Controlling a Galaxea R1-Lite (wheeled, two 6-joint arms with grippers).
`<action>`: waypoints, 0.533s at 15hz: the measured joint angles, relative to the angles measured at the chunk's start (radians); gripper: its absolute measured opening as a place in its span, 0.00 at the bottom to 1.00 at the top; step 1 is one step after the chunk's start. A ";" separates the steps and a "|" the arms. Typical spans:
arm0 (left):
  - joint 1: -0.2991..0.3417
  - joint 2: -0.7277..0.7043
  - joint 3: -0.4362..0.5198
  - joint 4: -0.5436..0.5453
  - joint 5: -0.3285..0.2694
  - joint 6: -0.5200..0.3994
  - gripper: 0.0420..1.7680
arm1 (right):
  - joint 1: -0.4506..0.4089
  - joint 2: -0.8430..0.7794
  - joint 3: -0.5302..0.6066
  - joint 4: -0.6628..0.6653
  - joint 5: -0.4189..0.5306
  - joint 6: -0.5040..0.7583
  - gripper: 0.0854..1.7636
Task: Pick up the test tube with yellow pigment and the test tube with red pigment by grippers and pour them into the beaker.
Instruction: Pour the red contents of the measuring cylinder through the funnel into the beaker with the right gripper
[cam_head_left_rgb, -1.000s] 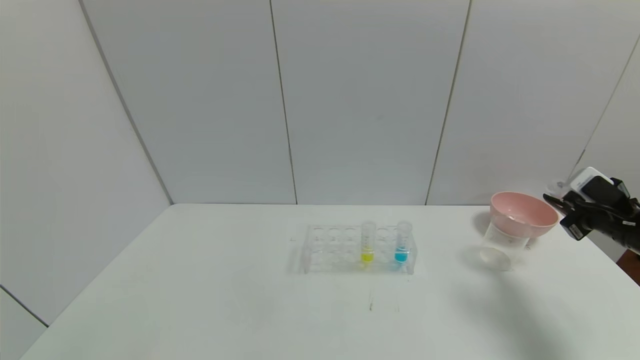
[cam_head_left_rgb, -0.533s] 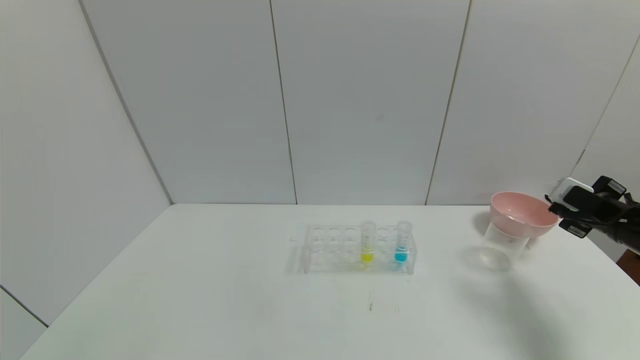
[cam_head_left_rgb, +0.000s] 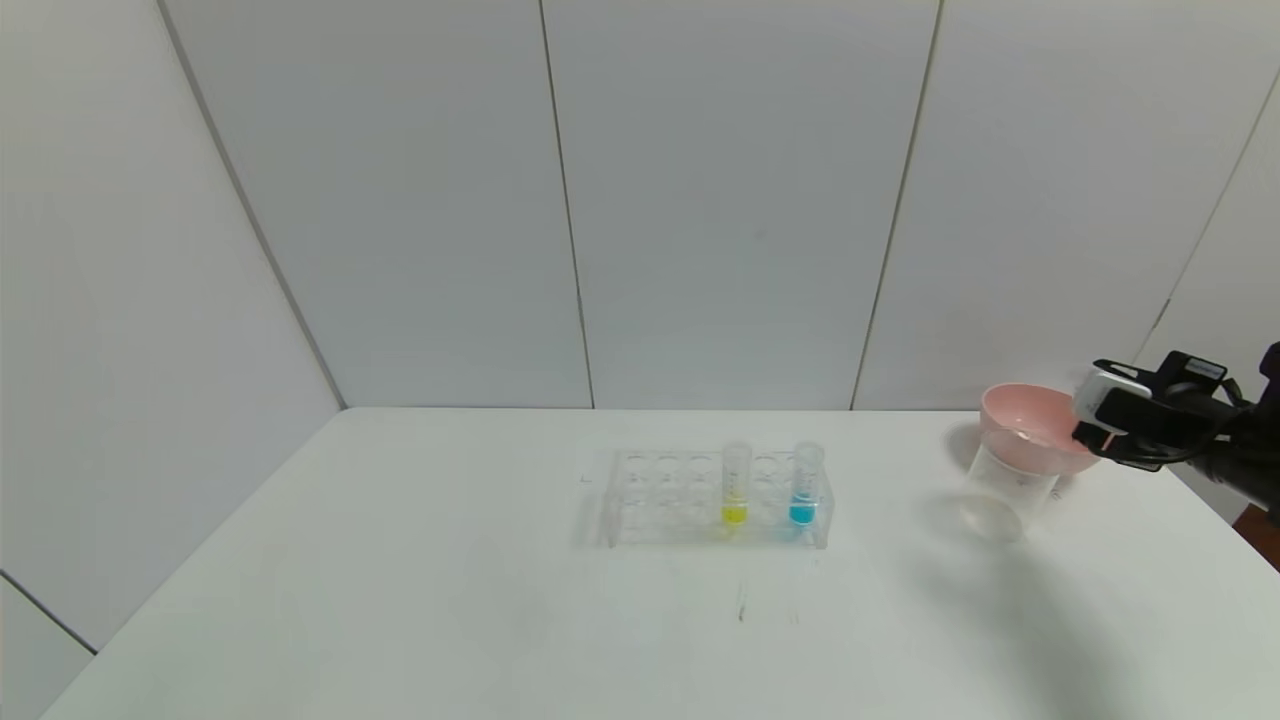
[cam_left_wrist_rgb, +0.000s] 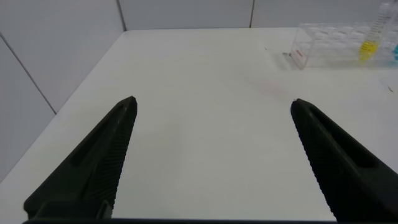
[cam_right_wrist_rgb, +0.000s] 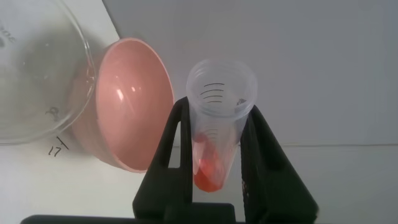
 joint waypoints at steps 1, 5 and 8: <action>0.000 0.000 0.000 0.000 0.000 0.000 1.00 | 0.002 0.000 0.002 -0.003 0.000 -0.015 0.25; 0.000 0.000 0.000 0.000 0.000 0.000 1.00 | 0.007 0.000 0.005 -0.058 -0.001 -0.097 0.25; 0.000 0.000 0.000 0.000 0.000 0.000 1.00 | 0.008 0.000 0.030 -0.106 0.002 -0.138 0.25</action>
